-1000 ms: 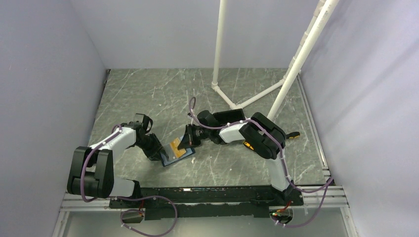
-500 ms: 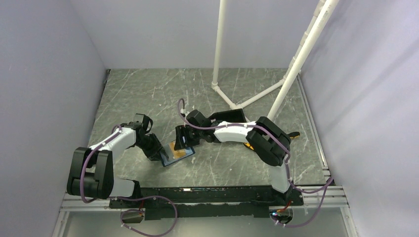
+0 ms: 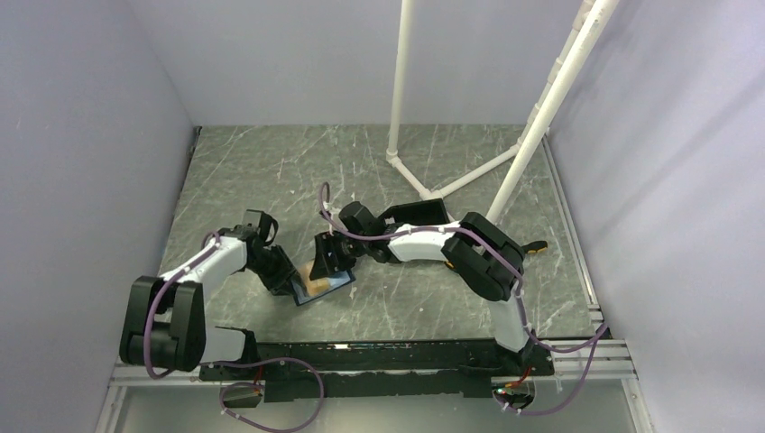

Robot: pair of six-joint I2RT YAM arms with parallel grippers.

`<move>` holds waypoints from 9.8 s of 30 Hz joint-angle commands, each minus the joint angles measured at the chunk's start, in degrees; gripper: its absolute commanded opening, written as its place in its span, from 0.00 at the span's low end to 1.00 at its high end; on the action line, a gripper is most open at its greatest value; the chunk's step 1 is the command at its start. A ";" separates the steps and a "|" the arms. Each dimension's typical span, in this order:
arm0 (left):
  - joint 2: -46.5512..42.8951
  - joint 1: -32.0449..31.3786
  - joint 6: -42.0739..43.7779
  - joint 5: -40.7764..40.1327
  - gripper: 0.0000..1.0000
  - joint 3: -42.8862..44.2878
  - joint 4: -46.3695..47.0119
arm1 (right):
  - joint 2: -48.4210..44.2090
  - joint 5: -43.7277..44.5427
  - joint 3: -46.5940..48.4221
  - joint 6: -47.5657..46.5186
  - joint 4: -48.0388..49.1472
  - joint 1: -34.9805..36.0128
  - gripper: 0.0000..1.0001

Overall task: Put the credit cards into the card holder
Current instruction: Insert the credit card into the card holder, then pick up the credit card from the storage box, then insert the credit card into the card holder.

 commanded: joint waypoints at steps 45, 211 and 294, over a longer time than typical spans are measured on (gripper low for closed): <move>-9.31 -0.12 -4.83 -19.52 0.50 7.59 -13.23 | -17.85 18.03 2.19 -15.29 -19.93 0.54 0.67; -20.04 -6.33 3.71 -0.86 0.00 19.66 -14.57 | -27.29 -2.73 -12.27 1.48 1.42 -11.99 0.57; -7.03 -4.56 7.00 10.51 0.00 -7.02 21.30 | 2.12 -2.56 -5.14 -5.36 -2.78 -6.23 0.08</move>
